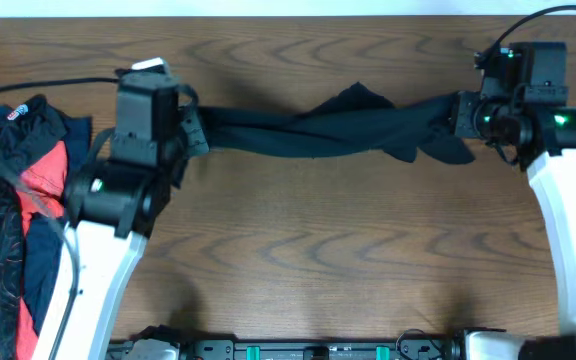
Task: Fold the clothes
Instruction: 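Stretch the garment between both grippers, left gripper pulling leftward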
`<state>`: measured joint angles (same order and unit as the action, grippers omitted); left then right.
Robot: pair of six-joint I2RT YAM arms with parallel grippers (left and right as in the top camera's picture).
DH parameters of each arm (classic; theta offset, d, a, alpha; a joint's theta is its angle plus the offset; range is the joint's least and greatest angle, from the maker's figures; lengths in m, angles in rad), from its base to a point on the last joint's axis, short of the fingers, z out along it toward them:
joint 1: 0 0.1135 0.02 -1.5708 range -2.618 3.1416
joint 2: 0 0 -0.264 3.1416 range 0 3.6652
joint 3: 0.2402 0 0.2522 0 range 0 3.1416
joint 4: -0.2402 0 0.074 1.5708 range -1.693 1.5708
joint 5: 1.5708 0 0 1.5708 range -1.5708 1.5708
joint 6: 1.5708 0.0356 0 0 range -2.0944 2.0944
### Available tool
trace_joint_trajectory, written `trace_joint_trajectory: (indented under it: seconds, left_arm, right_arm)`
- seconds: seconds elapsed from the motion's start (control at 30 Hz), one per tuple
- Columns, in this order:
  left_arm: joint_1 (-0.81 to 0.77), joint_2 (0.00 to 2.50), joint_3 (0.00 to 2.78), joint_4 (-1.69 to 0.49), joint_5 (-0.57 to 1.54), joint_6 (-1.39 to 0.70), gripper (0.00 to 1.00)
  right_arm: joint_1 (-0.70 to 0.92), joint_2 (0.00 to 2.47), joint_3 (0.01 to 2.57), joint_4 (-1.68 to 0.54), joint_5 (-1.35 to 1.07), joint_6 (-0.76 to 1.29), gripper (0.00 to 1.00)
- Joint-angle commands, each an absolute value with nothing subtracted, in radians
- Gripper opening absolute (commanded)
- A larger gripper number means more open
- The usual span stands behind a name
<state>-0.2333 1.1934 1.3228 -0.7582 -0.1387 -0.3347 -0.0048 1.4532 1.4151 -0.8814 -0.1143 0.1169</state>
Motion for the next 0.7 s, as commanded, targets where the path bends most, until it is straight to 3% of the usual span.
trace_joint_trajectory:
  seconds: [0.0, 0.37, 0.67]
  left_arm:
    - [-0.243, 1.099, 1.327, -0.752, -0.17, -0.311, 0.06]
    - [-0.293, 0.896, 1.327, -0.749, -0.17, -0.311, 0.06]
    - [-0.293, 1.018, 1.327, -0.747, -0.171, -0.315, 0.06]
  right_arm:
    - [-0.012, 1.364, 1.438, -0.871, -0.06, 0.103, 0.01]
    - [-0.012, 1.107, 1.438, -0.879, -0.04, 0.111, 0.01]
    - [-0.012, 1.108, 1.438, -0.909, -0.041, 0.126, 0.01]
